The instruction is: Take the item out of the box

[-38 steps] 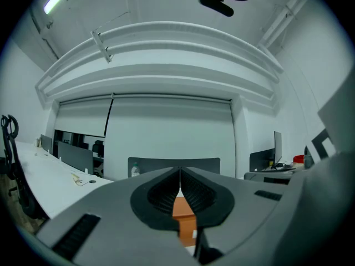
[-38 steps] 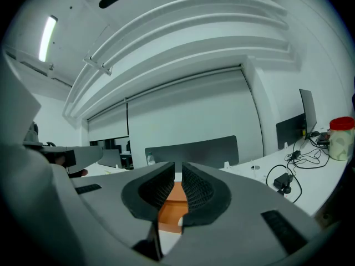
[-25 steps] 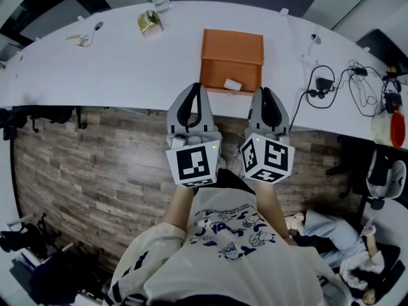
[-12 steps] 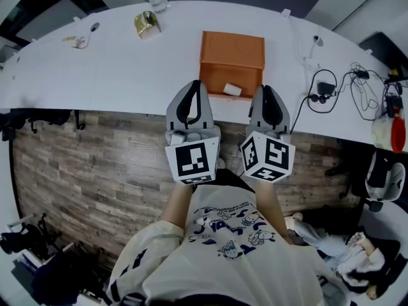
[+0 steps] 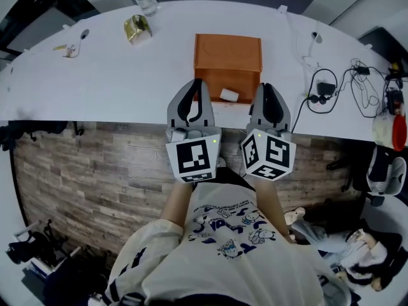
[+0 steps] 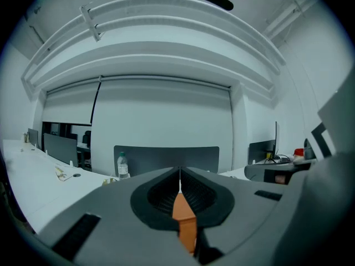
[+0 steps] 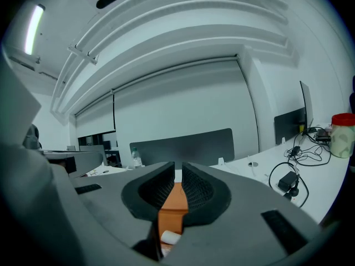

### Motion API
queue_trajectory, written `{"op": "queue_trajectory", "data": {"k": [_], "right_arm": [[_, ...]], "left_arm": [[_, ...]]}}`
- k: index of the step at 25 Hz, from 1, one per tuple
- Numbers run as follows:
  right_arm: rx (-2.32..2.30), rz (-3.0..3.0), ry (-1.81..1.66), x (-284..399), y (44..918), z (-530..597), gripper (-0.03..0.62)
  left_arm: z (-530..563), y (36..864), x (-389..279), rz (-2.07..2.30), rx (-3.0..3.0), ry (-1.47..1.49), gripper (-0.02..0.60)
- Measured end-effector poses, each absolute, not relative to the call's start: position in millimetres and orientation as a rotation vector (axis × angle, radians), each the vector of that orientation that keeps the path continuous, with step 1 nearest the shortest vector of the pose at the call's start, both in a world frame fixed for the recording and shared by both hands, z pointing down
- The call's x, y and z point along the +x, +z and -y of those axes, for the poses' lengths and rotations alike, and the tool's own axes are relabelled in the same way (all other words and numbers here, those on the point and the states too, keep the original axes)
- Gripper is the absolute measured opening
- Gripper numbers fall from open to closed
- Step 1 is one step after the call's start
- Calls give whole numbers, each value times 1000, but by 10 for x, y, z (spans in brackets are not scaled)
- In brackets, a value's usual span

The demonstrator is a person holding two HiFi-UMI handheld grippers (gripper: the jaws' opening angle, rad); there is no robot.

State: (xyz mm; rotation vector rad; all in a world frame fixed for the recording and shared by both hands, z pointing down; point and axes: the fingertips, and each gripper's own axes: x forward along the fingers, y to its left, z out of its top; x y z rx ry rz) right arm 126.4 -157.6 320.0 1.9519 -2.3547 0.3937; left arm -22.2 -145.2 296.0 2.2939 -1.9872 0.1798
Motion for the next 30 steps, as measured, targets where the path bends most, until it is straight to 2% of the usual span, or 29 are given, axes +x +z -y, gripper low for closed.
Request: {"op": "queue_trajectory", "data": {"k": [30], "right_arm": [[1841,2115,638,1094,4222,2106,58]], "left_arm": [[2233,3831,-303,1772,2212,350,21]]}}
